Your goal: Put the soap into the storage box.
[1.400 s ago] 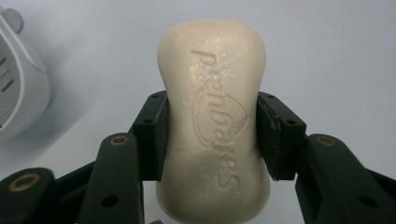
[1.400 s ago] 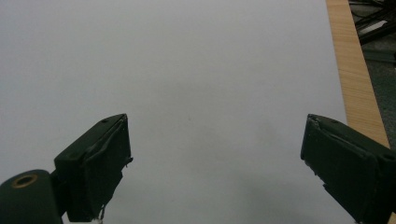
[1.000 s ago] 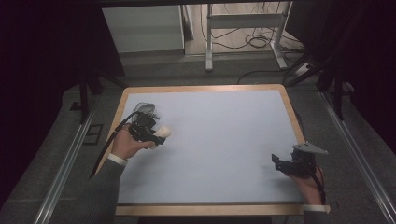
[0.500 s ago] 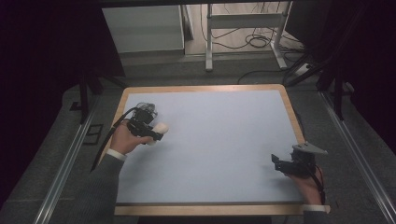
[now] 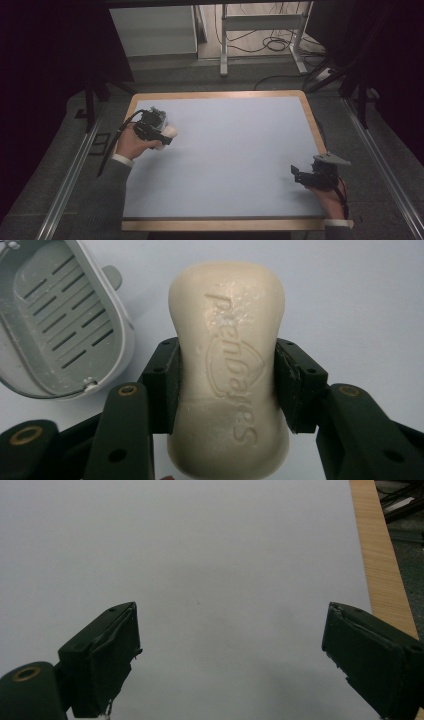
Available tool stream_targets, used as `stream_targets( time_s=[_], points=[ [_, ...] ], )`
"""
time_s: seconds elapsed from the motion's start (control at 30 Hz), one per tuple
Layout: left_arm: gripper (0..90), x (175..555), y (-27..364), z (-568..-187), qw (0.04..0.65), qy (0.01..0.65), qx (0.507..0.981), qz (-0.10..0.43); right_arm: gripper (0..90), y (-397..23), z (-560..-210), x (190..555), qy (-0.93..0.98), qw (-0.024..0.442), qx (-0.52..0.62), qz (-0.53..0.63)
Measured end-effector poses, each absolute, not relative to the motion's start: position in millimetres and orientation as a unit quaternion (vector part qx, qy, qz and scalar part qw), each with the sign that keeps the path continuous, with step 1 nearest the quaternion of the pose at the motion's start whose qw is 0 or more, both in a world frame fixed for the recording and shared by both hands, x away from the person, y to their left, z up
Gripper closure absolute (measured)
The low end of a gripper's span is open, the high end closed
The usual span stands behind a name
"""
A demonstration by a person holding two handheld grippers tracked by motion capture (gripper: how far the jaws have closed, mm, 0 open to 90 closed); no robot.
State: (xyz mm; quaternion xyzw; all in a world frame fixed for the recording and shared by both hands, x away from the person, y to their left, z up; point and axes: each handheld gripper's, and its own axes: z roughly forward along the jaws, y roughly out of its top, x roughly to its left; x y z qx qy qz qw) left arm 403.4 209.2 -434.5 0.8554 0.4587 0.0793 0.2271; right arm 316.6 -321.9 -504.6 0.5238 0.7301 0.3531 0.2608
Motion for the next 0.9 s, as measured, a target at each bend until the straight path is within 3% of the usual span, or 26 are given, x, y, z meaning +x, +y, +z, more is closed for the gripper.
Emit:
stream_targets(
  time_s=[0.9],
  points=[
    [49.5,435,231,-434,0.217,0.499,0.835,0.082,8.3,-323,-506,317,0.729,0.261,0.526,0.352]
  ],
)
